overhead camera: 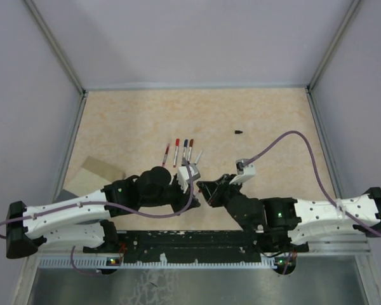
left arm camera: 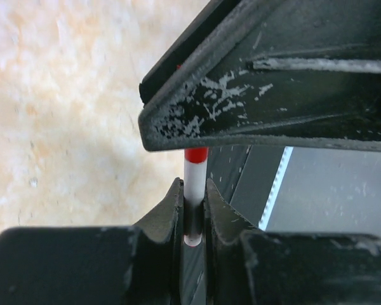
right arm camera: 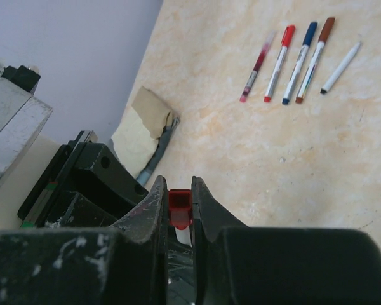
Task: Insert the pens into the pen caps
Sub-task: Press the pen cap onto the pen.
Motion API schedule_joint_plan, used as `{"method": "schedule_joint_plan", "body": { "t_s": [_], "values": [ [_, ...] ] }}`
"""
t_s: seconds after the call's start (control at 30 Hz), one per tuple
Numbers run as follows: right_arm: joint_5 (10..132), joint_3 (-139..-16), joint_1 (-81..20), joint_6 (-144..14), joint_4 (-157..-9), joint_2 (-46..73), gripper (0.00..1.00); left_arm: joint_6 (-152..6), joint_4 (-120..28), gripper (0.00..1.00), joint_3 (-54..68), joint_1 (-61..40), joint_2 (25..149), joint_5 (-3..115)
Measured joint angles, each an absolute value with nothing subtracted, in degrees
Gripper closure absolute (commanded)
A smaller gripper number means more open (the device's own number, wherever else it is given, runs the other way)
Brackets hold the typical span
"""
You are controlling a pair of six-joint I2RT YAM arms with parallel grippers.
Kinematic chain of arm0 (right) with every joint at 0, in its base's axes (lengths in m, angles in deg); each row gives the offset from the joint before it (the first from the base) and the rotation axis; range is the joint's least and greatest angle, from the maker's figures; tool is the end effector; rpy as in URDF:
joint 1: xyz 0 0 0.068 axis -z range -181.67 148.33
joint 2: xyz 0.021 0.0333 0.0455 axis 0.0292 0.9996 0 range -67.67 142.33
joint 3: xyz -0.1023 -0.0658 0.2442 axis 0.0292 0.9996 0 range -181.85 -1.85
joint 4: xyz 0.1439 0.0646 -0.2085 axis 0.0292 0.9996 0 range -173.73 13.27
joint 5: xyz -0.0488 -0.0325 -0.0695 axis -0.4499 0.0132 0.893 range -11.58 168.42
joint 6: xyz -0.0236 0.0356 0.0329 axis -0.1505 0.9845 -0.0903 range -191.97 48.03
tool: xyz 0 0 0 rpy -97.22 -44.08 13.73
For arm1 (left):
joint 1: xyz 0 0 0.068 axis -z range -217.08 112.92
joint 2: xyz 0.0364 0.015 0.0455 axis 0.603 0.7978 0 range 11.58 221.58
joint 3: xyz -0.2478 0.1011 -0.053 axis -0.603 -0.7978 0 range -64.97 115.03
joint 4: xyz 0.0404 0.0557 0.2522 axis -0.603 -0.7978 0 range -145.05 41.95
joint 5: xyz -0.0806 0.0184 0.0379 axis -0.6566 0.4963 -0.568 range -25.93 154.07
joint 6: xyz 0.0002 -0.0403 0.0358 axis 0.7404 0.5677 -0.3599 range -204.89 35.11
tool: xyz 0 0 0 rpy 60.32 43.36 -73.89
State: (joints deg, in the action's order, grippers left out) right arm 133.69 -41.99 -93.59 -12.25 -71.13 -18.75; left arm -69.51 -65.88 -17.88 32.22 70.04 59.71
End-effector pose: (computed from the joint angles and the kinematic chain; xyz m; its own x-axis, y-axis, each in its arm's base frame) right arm 0.0231 0.1865 0.3001 -0.5078 0.4603 -0.7282 -0.3105 0.6907 0.6531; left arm 0.0786 -0.2157 0.2957 -0.4197 0.3629 -0.8319 0.8763 0.4010 -0.2672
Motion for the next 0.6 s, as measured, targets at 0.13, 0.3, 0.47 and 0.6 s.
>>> {"method": "schedule_joint_plan", "body": {
  "t_s": [0.13,0.3,0.47,0.6],
  "values": [
    [132.3,-44.5,-90.8,-16.8,-69.9,-21.3,0.98,-69.5,-59.7,1.0,-17.9,32.2,70.0,61.0],
    [131.1,-49.9,-89.1,-23.9,-66.7,-21.6,0.87,-69.3,-53.9,1.0,-17.7,32.1,70.0,62.4],
    [130.3,-56.4,-88.9,-31.4,-65.1,-22.3,0.77,-69.4,-49.3,1.0,-15.4,32.1,70.0,62.6],
    [126.8,-59.3,-89.1,-37.1,-65.1,-23.8,0.61,-68.8,-46.0,1.0,-13.2,31.6,70.0,64.5]
  ]
}}
